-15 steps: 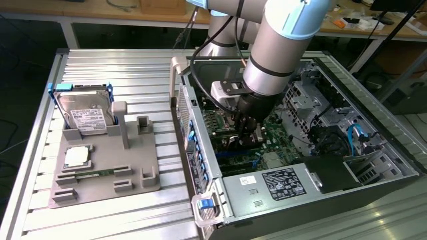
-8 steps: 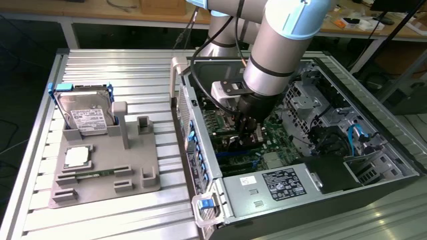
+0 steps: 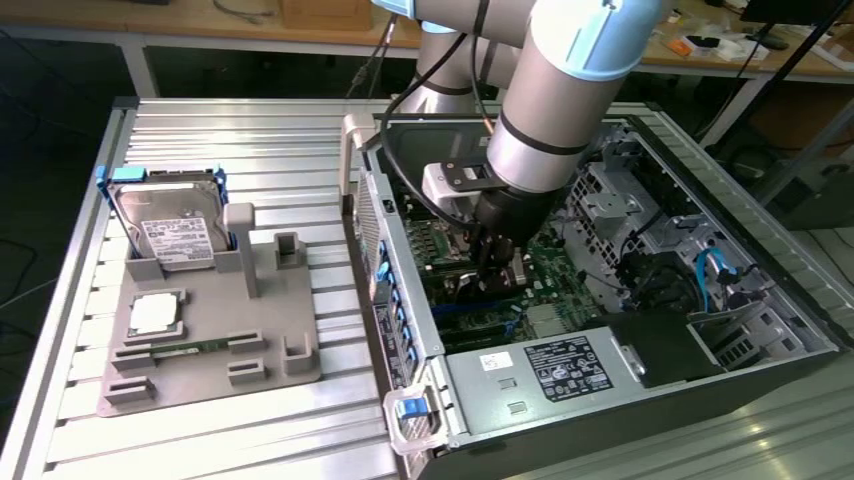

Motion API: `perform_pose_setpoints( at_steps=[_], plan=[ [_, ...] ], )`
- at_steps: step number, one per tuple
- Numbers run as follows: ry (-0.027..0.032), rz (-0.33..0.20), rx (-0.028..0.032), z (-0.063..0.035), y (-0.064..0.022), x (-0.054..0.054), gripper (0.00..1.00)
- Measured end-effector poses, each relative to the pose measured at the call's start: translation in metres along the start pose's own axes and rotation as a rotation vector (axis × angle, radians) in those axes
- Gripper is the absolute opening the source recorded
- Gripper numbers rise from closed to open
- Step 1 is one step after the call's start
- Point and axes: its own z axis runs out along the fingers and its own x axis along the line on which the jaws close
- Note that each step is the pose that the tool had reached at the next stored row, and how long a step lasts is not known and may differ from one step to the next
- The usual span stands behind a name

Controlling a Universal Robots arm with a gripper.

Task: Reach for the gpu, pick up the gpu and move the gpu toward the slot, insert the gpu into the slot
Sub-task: 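Insert the gpu into the slot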

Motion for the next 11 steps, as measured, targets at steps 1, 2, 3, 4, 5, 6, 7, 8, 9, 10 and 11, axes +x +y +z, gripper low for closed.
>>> perform_pose_setpoints(
  at_steps=[1, 2, 3, 4, 5, 6, 7, 8, 9, 10, 11],
  plan=[
    [0.0001, 0.001, 0.0, 0.0, 0.0, 0.0, 0.27],
    [0.0001, 0.001, -0.0001, 0.0, 0.0, 0.0, 0.27],
    [0.0001, 0.001, -0.0001, -0.0001, 0.0, 0.0001, 0.27],
    [0.0, 0.001, -0.0001, 0.0, 0.0, 0.0001, 0.27],
    [0.0, 0.001, 0.0, 0.0, 0.0001, 0.0, 0.27],
    [0.0, 0.001, 0.0, 0.0, 0.0001, 0.0001, 0.27],
    [0.0, 0.001, 0.0, 0.0, 0.0001, 0.0001, 0.27],
    [0.0, 0.001, 0.0, 0.0, 0.0001, 0.0001, 0.27],
    [-0.0001, 0.001, 0.0, 0.0001, 0.0001, 0.0001, 0.27],
    [-0.0006, 0.001, -0.0001, 0.0002, 0.0002, 0.0001, 0.27],
    [-0.0011, 0.001, -0.0001, 0.0004, 0.0002, 0.0001, 0.27]
  ],
)
